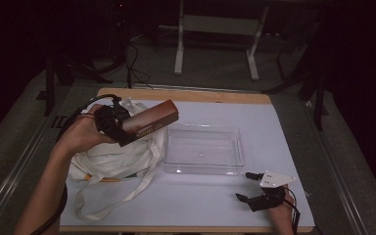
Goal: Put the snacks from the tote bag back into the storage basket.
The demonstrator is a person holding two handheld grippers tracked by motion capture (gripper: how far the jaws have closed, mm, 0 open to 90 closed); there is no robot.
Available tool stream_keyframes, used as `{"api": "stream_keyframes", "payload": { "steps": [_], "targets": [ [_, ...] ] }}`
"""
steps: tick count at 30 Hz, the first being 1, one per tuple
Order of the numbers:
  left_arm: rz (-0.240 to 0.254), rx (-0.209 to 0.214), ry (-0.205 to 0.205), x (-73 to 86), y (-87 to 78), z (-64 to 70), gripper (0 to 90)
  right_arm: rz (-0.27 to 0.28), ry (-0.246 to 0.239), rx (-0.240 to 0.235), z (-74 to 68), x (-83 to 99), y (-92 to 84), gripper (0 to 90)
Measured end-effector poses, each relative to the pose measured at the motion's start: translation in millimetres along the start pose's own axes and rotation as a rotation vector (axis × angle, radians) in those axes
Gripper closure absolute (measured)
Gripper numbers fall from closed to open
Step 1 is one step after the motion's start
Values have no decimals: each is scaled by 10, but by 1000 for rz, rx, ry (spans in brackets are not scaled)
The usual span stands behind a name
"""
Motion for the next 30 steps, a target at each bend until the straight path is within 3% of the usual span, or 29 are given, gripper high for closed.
{"api": "stream_keyframes", "payload": {
  "steps": [13,30],
  "targets": [
    [18,22,58,-149,21,88,434,1,-1,-1,1,0,0,144],
    [35,34,102,-295,69,164,434,3,-1,-1,-1,0,-2,144]
  ]
}}
Point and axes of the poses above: each handheld gripper's, and its own axes: y roughly forward along the jaws, x roughly out of its underside, z roughly to its right, the point moved 2 cm from there along y, roughly forward along the jaws, and after that the axes turned 12 degrees about -x, right-handed, at the moved point
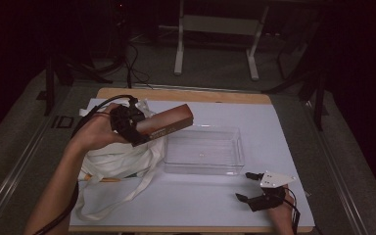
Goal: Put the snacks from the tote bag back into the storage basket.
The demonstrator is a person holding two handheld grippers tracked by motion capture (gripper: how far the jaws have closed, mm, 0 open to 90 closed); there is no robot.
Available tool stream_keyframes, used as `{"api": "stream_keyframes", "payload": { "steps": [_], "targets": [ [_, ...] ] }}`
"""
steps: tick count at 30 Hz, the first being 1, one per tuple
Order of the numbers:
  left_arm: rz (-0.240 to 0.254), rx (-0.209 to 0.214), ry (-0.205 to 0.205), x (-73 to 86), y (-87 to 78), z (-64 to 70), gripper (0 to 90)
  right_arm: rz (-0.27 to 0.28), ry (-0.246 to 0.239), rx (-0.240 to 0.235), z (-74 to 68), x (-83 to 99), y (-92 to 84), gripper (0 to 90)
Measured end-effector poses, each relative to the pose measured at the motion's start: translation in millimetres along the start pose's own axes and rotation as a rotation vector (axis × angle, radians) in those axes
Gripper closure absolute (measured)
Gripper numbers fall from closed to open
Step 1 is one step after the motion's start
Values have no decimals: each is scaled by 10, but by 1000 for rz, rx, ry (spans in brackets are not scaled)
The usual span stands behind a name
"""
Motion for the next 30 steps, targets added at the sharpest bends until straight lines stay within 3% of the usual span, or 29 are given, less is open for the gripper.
{"api": "stream_keyframes", "payload": {
  "steps": [17,30],
  "targets": [
    [0,0,41,-145,116,36,434,0,2,-1,1,0,-1,144],
    [-2,23,72,-229,191,67,433,0,2,-2,2,0,0,144]
  ]
}}
Point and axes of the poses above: each handheld gripper's, and its own axes: y roughly forward along the jaws, x roughly out of its underside, z roughly to its right, the point moved 2 cm from there along y, roughly forward along the jaws, and after that the axes turned 12 degrees about -x, right-handed, at the moved point
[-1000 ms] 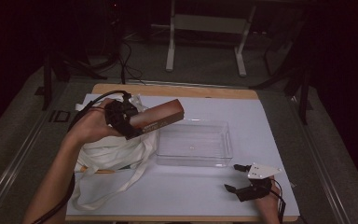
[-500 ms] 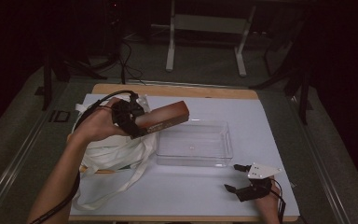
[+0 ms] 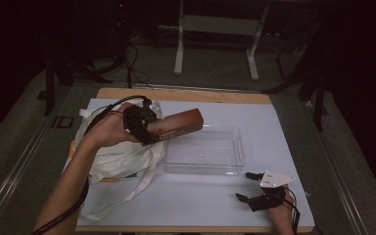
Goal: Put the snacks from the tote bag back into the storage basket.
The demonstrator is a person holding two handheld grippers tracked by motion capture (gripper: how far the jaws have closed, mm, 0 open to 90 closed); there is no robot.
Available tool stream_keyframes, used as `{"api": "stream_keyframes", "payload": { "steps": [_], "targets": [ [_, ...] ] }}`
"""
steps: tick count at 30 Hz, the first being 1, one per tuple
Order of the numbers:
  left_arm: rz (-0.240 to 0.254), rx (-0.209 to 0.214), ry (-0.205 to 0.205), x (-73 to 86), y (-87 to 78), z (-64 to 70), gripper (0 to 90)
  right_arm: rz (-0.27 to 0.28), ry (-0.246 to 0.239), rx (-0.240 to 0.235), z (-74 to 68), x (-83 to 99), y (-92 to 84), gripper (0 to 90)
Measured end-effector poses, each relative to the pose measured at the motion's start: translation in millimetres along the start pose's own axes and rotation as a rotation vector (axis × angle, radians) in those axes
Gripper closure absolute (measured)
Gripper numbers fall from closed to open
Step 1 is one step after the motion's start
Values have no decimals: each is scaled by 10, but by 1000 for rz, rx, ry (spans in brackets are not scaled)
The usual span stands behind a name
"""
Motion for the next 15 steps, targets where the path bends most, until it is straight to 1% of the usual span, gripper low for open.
{"api": "stream_keyframes", "payload": {
  "steps": [5,15],
  "targets": [
    [-5,7,11,-28,34,13,433,1,2,-2,-1,0,-1,144],
    [7,32,28,-94,88,46,433,0,-1,-2,0,0,-1,144]
  ]
}}
Point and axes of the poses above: each handheld gripper's, and its own axes: y roughly forward along the jaws, x roughly out of its underside, z roughly to its right, the point moved 2 cm from there along y, roughly forward along the jaws, and after that the axes turned 12 degrees about -x, right-handed, at the moved point
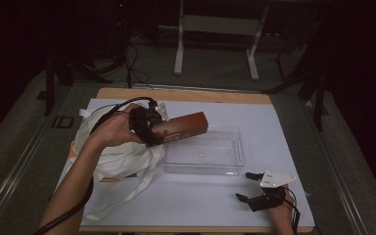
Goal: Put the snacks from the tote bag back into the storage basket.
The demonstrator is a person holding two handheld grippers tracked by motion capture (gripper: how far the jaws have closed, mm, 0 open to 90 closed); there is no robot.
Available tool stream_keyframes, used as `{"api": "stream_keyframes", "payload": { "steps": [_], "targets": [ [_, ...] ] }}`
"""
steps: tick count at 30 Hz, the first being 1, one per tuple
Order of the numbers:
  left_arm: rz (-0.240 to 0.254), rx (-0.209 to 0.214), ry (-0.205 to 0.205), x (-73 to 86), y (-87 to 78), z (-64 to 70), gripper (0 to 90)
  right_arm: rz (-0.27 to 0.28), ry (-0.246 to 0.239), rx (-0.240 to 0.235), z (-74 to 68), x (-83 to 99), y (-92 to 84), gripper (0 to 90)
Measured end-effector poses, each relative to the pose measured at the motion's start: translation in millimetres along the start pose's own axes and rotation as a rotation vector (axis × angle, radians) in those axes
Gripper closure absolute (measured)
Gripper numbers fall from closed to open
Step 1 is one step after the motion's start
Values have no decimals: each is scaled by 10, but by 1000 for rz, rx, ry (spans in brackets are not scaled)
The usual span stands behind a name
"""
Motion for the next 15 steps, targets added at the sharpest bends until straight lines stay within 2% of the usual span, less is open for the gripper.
{"api": "stream_keyframes", "payload": {
  "steps": [5,8,15],
  "targets": [
    [-9,6,2,-13,42,-7,433,-1,-2,0,2,0,0,144],
    [4,18,-3,-23,62,-7,433,-2,-1,-1,2,0,1,144],
    [2,23,15,-71,89,21,433,-2,0,-1,1,0,0,144]
  ]
}}
Point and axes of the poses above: each handheld gripper's, and its own axes: y roughly forward along the jaws, x roughly out of its underside, z roughly to its right, the point moved 2 cm from there along y, roughly forward along the jaws, and after that the axes turned 12 degrees about -x, right-handed, at the moved point
